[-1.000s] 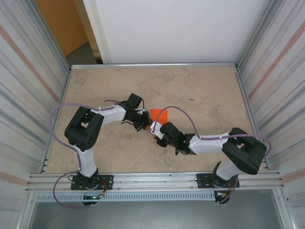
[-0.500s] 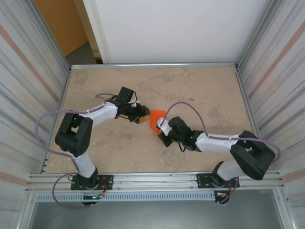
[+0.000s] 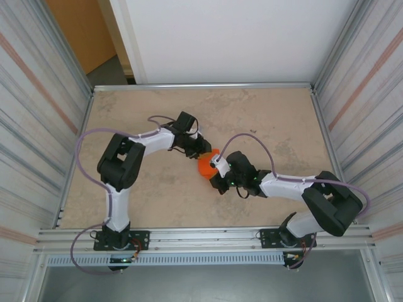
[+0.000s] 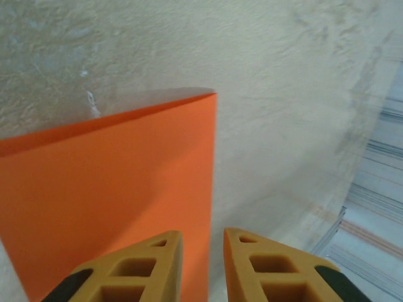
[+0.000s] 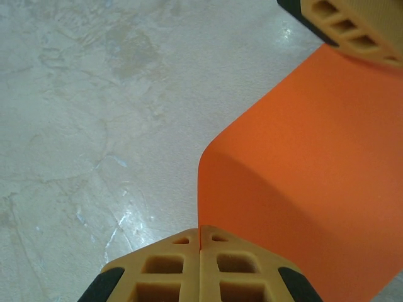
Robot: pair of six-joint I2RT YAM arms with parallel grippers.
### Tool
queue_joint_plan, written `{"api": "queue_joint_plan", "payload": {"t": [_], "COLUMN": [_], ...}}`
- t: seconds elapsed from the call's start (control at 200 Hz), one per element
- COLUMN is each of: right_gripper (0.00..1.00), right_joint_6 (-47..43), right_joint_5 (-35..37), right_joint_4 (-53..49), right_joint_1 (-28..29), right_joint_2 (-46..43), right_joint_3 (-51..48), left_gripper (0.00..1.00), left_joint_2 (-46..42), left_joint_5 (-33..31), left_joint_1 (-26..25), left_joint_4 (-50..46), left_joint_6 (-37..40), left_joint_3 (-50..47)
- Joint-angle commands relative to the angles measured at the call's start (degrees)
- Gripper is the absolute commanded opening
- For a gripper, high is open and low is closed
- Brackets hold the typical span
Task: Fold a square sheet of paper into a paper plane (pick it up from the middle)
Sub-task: Third fold the triangle at the center of the table.
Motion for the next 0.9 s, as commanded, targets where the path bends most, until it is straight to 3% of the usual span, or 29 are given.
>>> {"api": "queue_joint_plan", "payload": {"t": [0.0,0.401,0.892], "right_gripper": [0.0,0.0,0.0], "right_joint_6": [2.7,8.7,10.7], "right_joint_5": [-2.4,-6.8,0.5], "right_joint_4": [0.3,-2.1,-7.3], "right_joint_1": [-0.6,-6.0,-7.5], "right_joint_2": [0.7,3.7,8.4], "right_joint_3": [-0.3,2.0,6.3], "left_gripper": [0.21,0.2,0.19], "left_joint_2": [2.4,9.4,9.8], "left_joint_5": [-0.9,-1.9,-0.5], "left_joint_1": [-0.3,-1.4,-1.6], "left_joint_4": [-5.8,-12.9,-12.8], "left_joint_6": [4.6,8.2,9.4], "left_joint_3": [4.2,7.5,7.3]}}
